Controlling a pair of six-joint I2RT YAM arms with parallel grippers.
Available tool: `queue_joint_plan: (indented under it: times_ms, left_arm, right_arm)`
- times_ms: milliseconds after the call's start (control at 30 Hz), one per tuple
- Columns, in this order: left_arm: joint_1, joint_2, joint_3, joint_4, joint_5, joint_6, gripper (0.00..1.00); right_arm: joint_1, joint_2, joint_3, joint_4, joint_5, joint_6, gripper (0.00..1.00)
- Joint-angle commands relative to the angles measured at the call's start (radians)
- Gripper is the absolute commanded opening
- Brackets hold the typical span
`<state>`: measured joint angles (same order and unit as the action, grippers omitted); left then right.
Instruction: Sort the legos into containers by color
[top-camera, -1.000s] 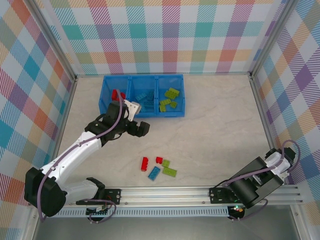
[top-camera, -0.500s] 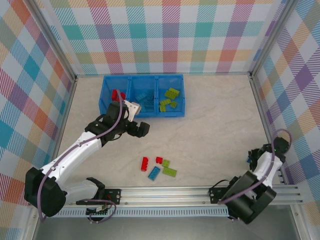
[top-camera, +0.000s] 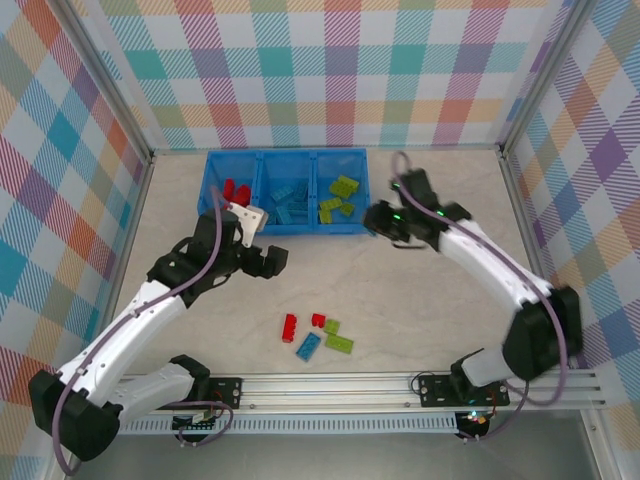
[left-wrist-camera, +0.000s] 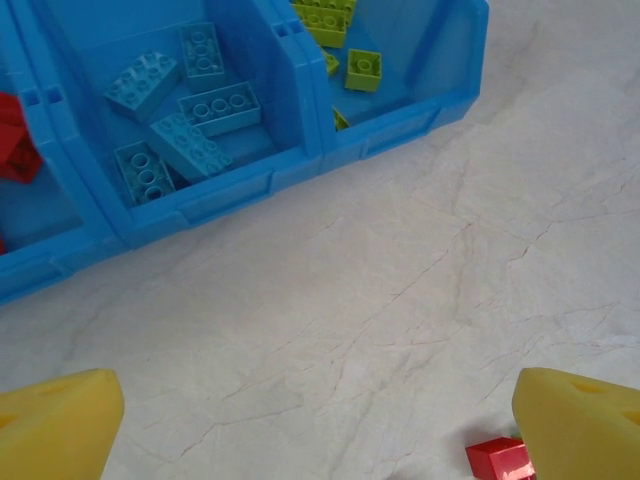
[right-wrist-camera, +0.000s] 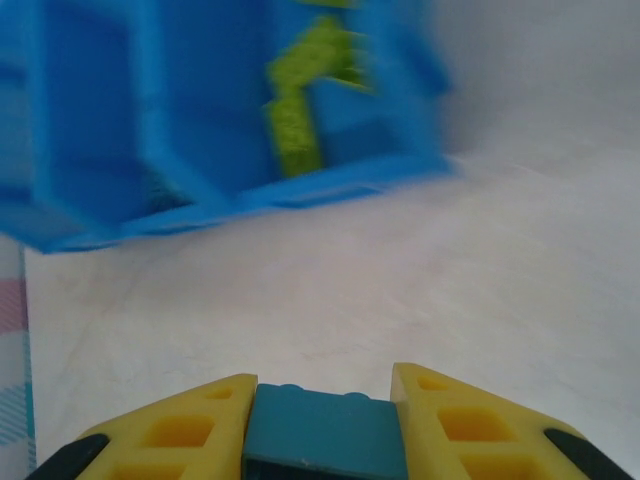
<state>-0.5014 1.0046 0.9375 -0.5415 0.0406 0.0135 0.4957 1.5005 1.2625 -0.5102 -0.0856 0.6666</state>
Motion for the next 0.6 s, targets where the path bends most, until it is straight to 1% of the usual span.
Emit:
queue_joint_plan:
  times_ms: [0,67,233,333,367,433,467,500,567]
  left_arm:
    - [-0.006,-0.069,-0.017,-0.065,-0.067,-0.087,1.0]
    - [-0.006,-0.106,-0.029,-0.082,-0.087,-0.152,1.0]
    - [-0.006,-0.183,-0.062,-0.152,-0.136,-0.302,1.0]
    - [-0.006,-0.207,-0.078,-0.192,-0.141,-0.347,1.0]
    - [-0.006,-0.211,-0.082,-0.204,-0.137,-0.36,1.0]
    - [-0.006,-0.216,-0.085,-0.219,-0.122,-0.379,1.0]
    - [-0.006,-0.218,-0.085,-0.226,-0.112,-0.386,1.0]
    - [-0.006,-0.218,-0.087,-0.231,-0.102,-0.393,1.0]
    - [-0.008,-0.218,-0.094,-0.236,-0.07,-0.401,0.99]
  right_arm:
    - [0.096,0.209,0.224,-0.056,0.065,-0.152,0.32]
    - [0.131,0.355,0.386,-0.094,0.086,-0.198,0.32]
    - [0.18,0.702,0.868,-0.276,0.144,-0.294,0.32]
    - [0.187,0.891,1.17,-0.4,0.18,-0.319,0.37]
    - [0.187,0.955,1.286,-0.452,0.185,-0.325,0.4]
    - [0.187,1.082,1.541,-0.573,0.196,-0.333,0.53]
    - [0.187,1.162,1.714,-0.65,0.201,-0.34,0.6]
    - [0.186,1.243,1.88,-0.714,0.206,-0.347,0.64]
    - [0.185,1.166,1.736,-0.664,0.209,-0.351,0.65]
